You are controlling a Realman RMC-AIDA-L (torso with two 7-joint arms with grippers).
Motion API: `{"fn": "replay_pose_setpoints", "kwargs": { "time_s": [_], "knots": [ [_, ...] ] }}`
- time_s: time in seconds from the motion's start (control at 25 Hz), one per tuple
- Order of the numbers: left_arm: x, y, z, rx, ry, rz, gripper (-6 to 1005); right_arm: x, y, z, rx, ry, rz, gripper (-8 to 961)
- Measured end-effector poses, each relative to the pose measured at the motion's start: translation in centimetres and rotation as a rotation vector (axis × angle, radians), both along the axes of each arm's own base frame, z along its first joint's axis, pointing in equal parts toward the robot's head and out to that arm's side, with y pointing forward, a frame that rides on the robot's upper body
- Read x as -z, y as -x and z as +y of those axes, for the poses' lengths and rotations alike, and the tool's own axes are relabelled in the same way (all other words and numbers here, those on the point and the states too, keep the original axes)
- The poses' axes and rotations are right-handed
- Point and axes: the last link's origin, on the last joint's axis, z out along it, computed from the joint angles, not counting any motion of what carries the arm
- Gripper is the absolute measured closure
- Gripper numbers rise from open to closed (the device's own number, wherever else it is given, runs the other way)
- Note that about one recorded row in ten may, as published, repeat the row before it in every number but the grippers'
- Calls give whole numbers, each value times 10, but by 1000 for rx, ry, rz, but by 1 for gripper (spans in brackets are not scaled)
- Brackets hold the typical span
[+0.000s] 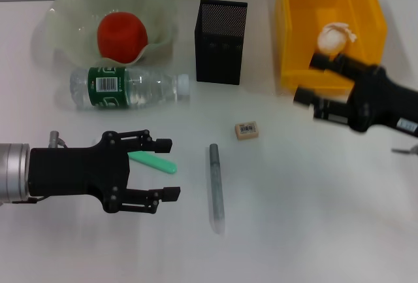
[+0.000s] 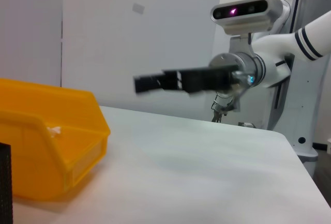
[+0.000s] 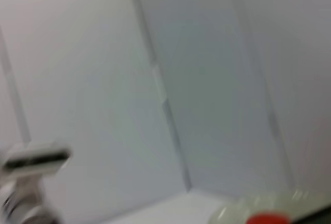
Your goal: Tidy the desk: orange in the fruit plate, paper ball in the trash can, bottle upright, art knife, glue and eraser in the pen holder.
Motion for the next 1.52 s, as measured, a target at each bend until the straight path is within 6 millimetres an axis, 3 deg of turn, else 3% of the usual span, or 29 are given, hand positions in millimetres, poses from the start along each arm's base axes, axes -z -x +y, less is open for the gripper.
{"fn": "replay_pose_setpoints", "kwargs": {
  "time_s": [0.2, 0.6, 1.08, 1.52],
  "knots": [
    [-1, 0, 0, 2, 2, 5, 187, 10, -7, -5, -42, 105, -154, 127],
    [-1, 1, 1, 3, 0, 14, 187, 25, -21, 0, -20, 142, -326, 128],
    [-1, -3, 6, -9, 17, 21, 187, 30, -27, 2, -5, 111, -369, 129],
    [-10, -20, 27, -42, 43, 62, 186, 27, -33, -3, -10, -3, -340, 129]
  ]
}}
